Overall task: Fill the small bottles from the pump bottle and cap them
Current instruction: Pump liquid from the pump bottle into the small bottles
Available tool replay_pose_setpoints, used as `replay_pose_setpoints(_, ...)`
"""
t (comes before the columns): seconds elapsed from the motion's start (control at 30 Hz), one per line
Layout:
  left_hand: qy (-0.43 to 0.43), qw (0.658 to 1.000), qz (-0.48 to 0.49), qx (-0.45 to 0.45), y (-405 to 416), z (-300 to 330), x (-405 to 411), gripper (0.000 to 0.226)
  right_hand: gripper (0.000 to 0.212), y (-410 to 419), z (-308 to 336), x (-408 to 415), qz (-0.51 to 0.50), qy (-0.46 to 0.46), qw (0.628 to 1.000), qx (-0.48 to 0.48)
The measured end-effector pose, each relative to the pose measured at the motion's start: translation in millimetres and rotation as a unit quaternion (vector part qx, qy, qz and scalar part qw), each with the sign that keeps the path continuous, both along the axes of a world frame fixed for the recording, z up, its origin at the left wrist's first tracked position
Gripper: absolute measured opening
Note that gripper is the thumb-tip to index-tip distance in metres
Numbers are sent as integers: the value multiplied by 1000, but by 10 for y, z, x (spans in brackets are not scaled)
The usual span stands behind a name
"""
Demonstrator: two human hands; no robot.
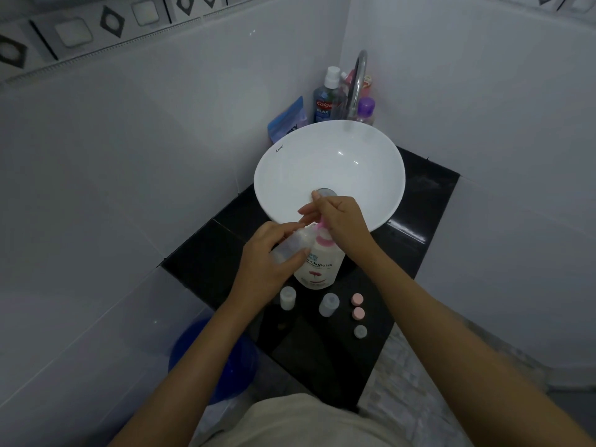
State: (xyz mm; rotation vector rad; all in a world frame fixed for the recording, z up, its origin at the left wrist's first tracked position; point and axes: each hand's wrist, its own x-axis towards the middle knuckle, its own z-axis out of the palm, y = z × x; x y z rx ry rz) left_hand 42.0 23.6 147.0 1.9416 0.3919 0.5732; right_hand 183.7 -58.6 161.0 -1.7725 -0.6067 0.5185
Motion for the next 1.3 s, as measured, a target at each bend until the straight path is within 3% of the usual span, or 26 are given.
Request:
replay_pose_setpoints(0.2, 6, 999, 0, -36, 29, 3, -18, 39, 44, 10, -29, -2, -14, 6, 1000, 1)
replay_pose_setpoints(0.5, 36, 995, -15, -91, 14, -55, -30, 31, 47, -19, -152, -42, -17, 30, 999, -25)
replay_pose_setpoints(0.67, 18, 995, -18, -92, 31, 22, -34, 31, 42, -11, -21, 38, 16, 18, 1000, -8)
replay_pose_setpoints(0.97, 35, 993, -16, -113, 11, 18, -10, 27, 46, -14, -124, -54, -23, 30, 999, -4)
replay_pose_setpoints(1.17, 29, 992, -17, -120, 18, 48, -13, 29, 42, -34, 7, 31, 25, 13, 1000, -11)
replay_pose_setpoints(1.3, 18, 992, -18, -123, 24, 74, -10, 30, 43, -13, -12, 12, -4, 2, 1000, 0)
